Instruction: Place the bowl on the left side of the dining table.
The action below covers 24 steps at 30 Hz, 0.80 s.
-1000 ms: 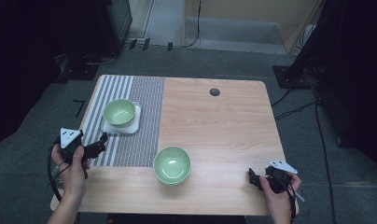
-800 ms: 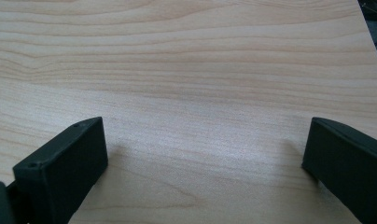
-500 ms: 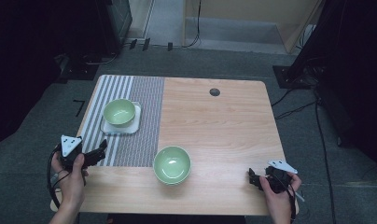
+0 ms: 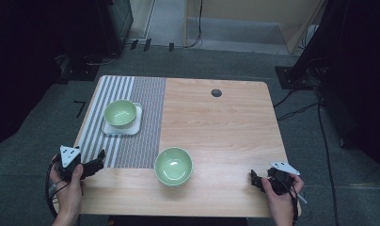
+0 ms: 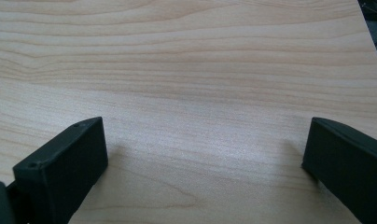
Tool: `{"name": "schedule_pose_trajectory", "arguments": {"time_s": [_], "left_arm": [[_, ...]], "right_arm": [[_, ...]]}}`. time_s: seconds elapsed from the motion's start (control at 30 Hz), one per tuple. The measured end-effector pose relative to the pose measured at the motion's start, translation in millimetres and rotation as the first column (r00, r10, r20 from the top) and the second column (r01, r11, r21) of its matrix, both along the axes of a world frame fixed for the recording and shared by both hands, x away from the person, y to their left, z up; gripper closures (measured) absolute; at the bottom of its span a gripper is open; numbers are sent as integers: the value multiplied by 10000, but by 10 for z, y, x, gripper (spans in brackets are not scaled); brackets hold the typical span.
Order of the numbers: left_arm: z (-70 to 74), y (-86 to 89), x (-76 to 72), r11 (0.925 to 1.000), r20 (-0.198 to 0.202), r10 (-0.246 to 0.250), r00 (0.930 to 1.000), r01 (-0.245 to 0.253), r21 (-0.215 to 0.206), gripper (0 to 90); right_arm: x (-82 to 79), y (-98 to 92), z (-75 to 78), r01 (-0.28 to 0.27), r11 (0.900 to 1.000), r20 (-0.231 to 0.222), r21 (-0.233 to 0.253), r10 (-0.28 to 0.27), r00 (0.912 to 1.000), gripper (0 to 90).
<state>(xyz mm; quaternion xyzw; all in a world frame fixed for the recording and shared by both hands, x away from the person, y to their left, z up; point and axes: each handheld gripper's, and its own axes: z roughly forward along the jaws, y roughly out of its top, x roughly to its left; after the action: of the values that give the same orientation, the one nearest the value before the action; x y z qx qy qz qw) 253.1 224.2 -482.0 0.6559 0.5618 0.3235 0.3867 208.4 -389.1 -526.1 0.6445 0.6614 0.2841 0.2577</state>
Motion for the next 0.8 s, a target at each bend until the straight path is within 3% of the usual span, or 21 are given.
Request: {"name": "schedule_pose_trajectory", "arguments": {"time_s": [0.23,0.8], "left_arm": [[-123,66,-50,9997,-293,99,9995,-93,210,94],[-319,200,-114,9993,-826,340,9960,-327,179,94]], "right_arm": [[0,0,0,-2,10000,1,-4,2,10000,0],[-2,4,0,50,10000,-9,8,-50,10000,0]]}}
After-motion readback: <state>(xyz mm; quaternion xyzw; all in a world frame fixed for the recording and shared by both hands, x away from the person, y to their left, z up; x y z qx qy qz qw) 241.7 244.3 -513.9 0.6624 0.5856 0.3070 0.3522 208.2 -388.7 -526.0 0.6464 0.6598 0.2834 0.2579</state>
